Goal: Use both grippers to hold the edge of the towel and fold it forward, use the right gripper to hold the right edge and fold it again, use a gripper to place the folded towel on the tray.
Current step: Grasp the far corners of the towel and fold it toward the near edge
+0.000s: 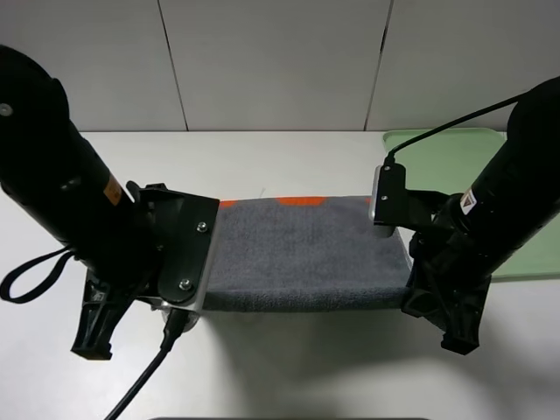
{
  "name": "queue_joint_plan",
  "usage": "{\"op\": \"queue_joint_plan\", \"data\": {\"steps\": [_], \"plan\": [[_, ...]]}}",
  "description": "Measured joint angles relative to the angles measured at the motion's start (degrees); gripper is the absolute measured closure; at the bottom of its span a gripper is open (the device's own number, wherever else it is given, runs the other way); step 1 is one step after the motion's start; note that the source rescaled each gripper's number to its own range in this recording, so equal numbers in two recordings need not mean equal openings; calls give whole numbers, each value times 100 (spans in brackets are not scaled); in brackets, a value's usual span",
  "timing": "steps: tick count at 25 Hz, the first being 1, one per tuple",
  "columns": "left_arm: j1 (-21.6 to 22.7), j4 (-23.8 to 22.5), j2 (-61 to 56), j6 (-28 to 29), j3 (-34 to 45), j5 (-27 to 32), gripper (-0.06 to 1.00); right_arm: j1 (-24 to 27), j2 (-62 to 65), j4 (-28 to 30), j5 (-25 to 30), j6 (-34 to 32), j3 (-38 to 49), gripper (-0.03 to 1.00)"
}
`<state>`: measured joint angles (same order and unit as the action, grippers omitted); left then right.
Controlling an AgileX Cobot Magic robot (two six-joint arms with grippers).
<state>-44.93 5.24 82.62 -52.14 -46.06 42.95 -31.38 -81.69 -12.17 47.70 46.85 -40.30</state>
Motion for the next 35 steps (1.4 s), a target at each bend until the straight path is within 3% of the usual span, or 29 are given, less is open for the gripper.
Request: {"op": "queue_joint_plan", "data": {"steps": [10, 19, 29, 35], "plan": [[-57, 444, -340, 121, -5, 476, 94, 0, 517, -123, 502, -147, -4, 97], [-353, 421, -451, 123, -5, 604, 94, 0, 714, -145, 691, -216, -4, 97], [-314, -163, -206, 310, -5, -90, 94, 0, 714, 274, 438, -271, -24, 97], [-122, -273, 282, 384, -5, -549, 94, 0, 634, 583, 382, -441, -496, 97]]}}
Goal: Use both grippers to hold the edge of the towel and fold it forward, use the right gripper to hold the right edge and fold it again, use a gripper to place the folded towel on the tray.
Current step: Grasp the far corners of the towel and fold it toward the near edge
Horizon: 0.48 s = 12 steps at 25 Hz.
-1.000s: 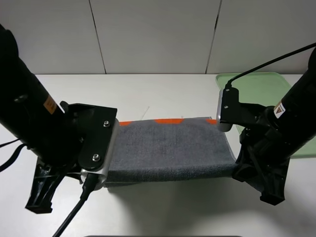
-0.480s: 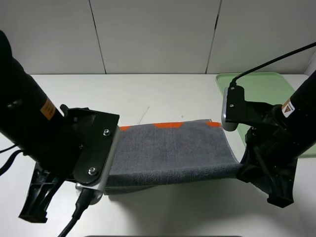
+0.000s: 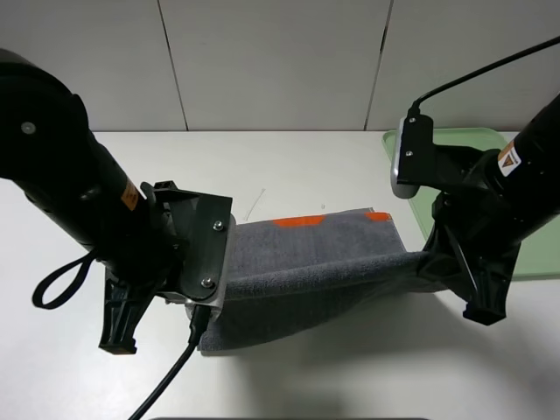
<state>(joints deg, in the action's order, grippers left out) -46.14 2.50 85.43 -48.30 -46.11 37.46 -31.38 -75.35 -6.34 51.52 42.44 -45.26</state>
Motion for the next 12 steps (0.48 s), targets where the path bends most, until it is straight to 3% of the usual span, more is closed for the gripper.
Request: {"op": "queue_joint_plan", "data": {"steps": [6, 12], "plan": [[165, -137, 33, 27, 0, -251, 94, 0, -664, 237, 25, -13, -429, 97], [706, -139, 33, 26, 0, -574, 94, 0, -1295, 431, -86, -32, -953, 97]]}}
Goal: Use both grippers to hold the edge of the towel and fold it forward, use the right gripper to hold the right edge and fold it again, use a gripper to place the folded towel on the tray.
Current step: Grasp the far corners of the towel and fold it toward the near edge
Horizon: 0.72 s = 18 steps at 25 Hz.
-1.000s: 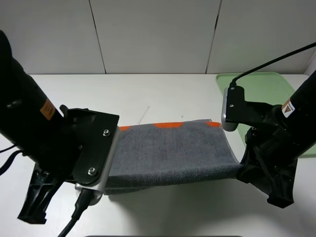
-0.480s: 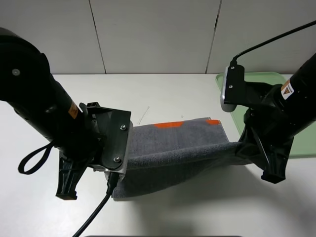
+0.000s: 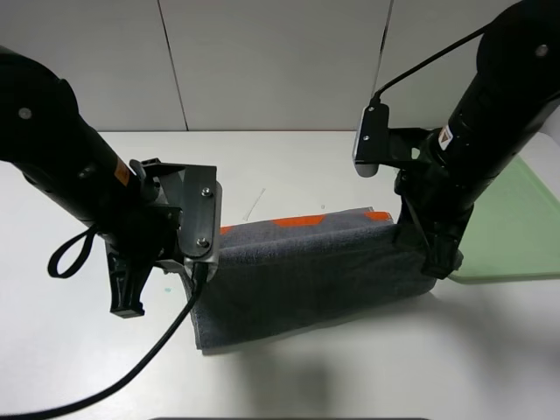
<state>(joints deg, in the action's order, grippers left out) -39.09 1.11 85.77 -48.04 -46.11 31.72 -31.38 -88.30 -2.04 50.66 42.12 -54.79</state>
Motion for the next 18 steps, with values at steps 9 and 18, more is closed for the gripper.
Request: {"op": "queue_joint_plan", "data": {"steps": [9, 18], "plan": [[655, 6, 10, -34, 0, -396, 94, 0, -683, 139, -395, 0, -577, 97], [1133, 5, 208, -101, 0, -843, 94, -19, -970, 204, -897, 0, -647, 97]]}}
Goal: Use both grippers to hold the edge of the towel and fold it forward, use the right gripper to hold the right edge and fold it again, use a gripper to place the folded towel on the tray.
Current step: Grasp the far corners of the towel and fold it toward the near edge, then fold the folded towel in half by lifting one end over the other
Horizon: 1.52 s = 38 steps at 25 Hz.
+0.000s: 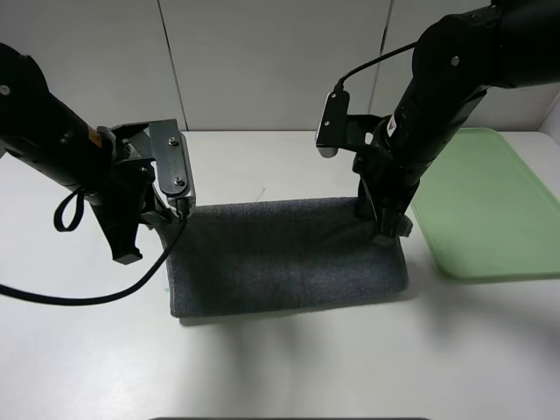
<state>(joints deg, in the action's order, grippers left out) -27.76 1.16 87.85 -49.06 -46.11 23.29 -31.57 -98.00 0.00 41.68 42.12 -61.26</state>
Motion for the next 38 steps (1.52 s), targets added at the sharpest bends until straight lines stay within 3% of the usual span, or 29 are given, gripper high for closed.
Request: {"op": "queue_joint_plan", "data": {"steps": [8, 15, 18, 19, 20, 23, 25, 28, 38], "plan": [[108, -79, 618, -23, 0, -662, 94, -29, -43, 99, -234, 0, -2, 97], [108, -116, 780, -30, 0, -870, 94, -29, -43, 133, -252, -9, -2, 97], [108, -116, 780, -30, 0, -913, 83, -29, -43, 229, -283, -34, -2, 96], [112, -176, 780, -15, 7, -896, 74, -29, -43, 338, -283, -114, -2, 91], [136, -216, 780, 23, 14, -884, 63, -29, -43, 468, -253, -223, -2, 80], [165, -241, 780, 349, 19, -1065, 17, 0, -43, 804, -296, -884, -2, 22], [165, -241, 780, 596, 19, -1250, 4, 13, -43, 1070, -423, -1288, -2, 6], [165, -254, 780, 722, 19, -1432, -3, 16, -43, 1303, -525, -1595, -2, -1], [165, -254, 780, 781, 25, -1373, -5, 16, -43, 1365, -545, -1710, -2, -3]]}}
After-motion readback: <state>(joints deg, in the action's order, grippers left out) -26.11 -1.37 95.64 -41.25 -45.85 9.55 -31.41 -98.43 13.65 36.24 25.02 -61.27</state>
